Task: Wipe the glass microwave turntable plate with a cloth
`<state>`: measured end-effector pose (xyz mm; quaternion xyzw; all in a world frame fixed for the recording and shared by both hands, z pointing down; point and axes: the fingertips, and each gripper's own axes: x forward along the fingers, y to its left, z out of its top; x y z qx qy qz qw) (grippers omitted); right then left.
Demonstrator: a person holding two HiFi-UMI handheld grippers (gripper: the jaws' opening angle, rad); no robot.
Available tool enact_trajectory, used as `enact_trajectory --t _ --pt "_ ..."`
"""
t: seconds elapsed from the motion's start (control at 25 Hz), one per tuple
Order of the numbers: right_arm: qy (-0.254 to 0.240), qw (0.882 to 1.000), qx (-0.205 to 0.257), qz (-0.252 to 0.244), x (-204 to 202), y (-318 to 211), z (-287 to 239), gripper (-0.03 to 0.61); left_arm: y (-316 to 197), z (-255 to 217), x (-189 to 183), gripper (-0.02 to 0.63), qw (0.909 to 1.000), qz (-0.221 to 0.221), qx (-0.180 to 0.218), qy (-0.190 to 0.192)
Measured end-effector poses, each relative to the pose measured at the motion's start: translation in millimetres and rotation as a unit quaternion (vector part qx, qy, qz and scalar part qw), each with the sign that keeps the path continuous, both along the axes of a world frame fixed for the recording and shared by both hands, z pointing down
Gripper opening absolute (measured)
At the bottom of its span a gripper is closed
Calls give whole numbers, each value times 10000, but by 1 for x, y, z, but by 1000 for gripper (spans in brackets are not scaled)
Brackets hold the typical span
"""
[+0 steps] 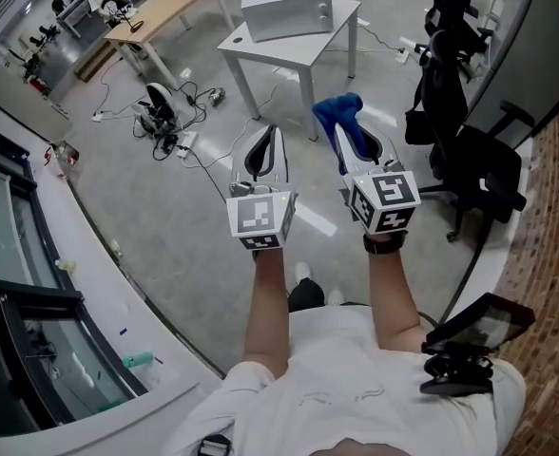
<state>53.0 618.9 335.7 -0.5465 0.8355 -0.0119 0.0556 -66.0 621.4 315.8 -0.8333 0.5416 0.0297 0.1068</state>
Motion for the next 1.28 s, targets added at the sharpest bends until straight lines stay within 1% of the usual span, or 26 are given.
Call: enact_trajectory --t 0.24,0.32,0.6,0.8,0.96,1.12,1.28 --pt "-41 9995 38 314 17 -52 -5 58 -51 9 9 0 9997 235 -78 -53" --pt "25 9995 17 300 15 -72 -7 58 -72 5 9 0 9996 282 -65 -8" --pt "233 9993 213 175 -11 -132 -26 58 -144 -11 -6 0 9994 262 46 208" --pt "321 9991 266 104 -33 -171 -33 58 -191 -22 -24 0 9993 239 106 257" --pt "400 9986 310 157 -45 -200 -39 58 -221 -28 -34 0 9989 331 120 323" --pt "434 9984 259 271 -52 -222 -38 58 -244 -25 -36 0 9982 514 88 300" --pt "523 9982 123 280 -62 -233 -26 58 -267 -17 -43 0 9972 565 -53 497"
